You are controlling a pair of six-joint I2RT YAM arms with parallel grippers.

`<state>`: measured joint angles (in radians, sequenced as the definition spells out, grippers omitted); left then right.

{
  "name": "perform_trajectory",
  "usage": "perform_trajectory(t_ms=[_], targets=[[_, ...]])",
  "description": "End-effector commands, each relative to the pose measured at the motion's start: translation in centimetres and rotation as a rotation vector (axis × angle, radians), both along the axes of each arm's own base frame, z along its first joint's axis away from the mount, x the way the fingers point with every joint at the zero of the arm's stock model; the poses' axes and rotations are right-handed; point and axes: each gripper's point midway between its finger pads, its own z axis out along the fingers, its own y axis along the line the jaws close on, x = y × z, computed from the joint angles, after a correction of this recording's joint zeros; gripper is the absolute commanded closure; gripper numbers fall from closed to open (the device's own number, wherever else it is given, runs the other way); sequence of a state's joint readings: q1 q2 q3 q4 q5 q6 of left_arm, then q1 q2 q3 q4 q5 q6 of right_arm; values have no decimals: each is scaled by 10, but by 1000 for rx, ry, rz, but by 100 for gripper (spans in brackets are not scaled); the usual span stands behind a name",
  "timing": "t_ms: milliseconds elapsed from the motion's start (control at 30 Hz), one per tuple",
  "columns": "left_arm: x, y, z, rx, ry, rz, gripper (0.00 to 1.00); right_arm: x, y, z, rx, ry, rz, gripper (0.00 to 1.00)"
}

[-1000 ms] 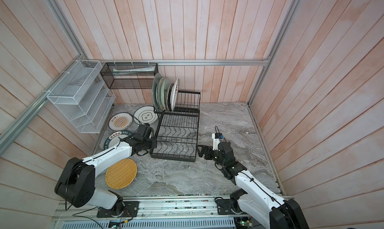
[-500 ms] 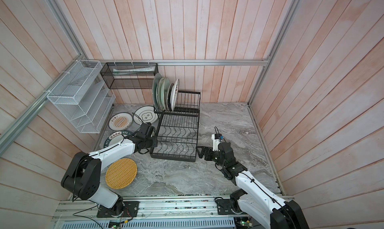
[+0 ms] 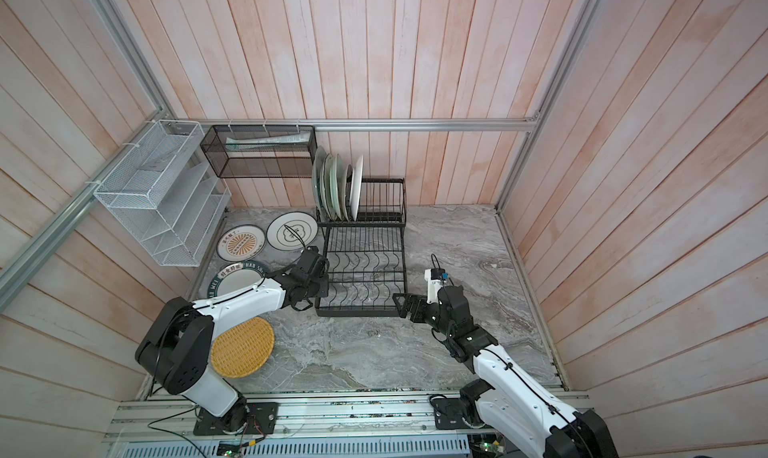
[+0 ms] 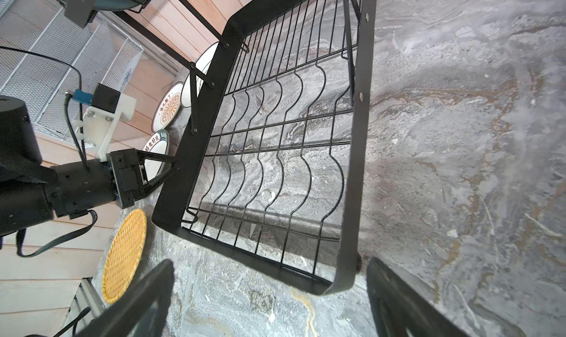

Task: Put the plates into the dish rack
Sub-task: 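Push the rack's near edge with the left gripper to shift the rack, then move the left gripper to the white green-rimmed plate with Chinese characters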

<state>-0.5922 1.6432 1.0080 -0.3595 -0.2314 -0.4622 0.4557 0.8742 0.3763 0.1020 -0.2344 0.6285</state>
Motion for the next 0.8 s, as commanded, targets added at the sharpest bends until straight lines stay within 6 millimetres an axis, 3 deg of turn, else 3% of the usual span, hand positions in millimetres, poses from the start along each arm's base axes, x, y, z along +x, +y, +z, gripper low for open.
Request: perform_trajectory(t_ms=[0,400,667,767], targets=[[-3,-59,8,-113,-17,-155,100,3,-2,14,6,-18,-20,2],[-12,-106,5,-133,-20,-257,100,3,-7,15,8,-18,-45,2],[-13,-109,13,-154,-22,-229,100,2,-8,12,12,-14,-51,2],[-13,-103,27,-166,-35,-187,84,1,-9,12,12,-14,-51,2]])
